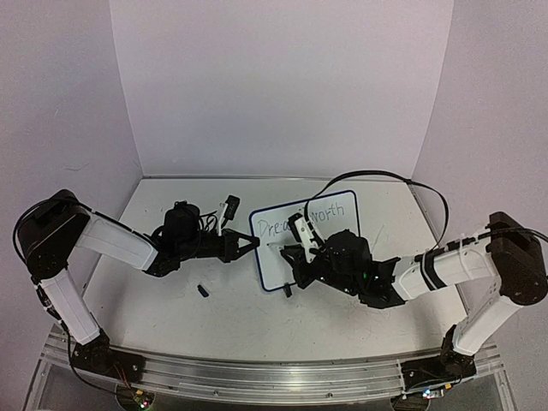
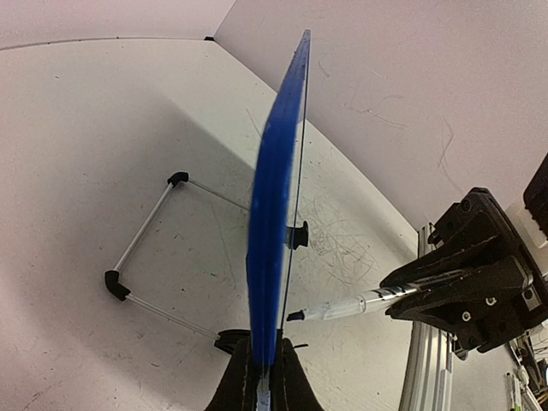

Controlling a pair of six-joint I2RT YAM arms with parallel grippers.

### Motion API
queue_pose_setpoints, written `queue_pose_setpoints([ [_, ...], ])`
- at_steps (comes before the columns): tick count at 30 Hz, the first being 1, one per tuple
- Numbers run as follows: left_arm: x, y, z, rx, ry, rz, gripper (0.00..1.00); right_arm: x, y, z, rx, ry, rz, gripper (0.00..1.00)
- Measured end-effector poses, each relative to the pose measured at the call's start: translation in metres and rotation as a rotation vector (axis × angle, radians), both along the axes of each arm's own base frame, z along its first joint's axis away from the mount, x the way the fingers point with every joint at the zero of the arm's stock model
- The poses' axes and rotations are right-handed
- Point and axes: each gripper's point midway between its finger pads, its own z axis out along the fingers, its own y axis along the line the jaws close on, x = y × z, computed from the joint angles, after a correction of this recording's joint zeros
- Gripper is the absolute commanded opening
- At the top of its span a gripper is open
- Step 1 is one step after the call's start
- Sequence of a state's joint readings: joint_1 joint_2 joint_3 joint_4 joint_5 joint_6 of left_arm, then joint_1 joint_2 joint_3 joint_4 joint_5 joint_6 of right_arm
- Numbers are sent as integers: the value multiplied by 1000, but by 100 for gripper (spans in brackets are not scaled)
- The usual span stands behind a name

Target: Write a sentence on the whiteboard

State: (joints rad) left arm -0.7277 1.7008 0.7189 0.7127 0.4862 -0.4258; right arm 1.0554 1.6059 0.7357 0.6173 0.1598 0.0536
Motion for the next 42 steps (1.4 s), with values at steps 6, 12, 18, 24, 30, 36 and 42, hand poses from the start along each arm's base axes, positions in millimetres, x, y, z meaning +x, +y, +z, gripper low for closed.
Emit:
queue_pose_setpoints([
  [6,0,0,-1,4,3,0,0,3,0,-5,-14,3,-15,0],
  [12,0,0,-1,6,1,2,0,4,3,-5,-17,4,-19,0],
  [18,0,1,-1,6,0,4,0,4,4,-6,-21,6,-18,0],
  [24,1,1,-1,8,0,7,0,2,4,-9,-30,19,-13,0],
  [30,1,1,-1,9,-2,7,0,-4,5,-18,-60,43,1,0],
  [36,1,1,-2,10,-2,7,0,-11,4,-28,-94,71,12,0],
  [42,1,1,-1,12,-2,7,0,-15,4,-33,-111,88,19,0],
])
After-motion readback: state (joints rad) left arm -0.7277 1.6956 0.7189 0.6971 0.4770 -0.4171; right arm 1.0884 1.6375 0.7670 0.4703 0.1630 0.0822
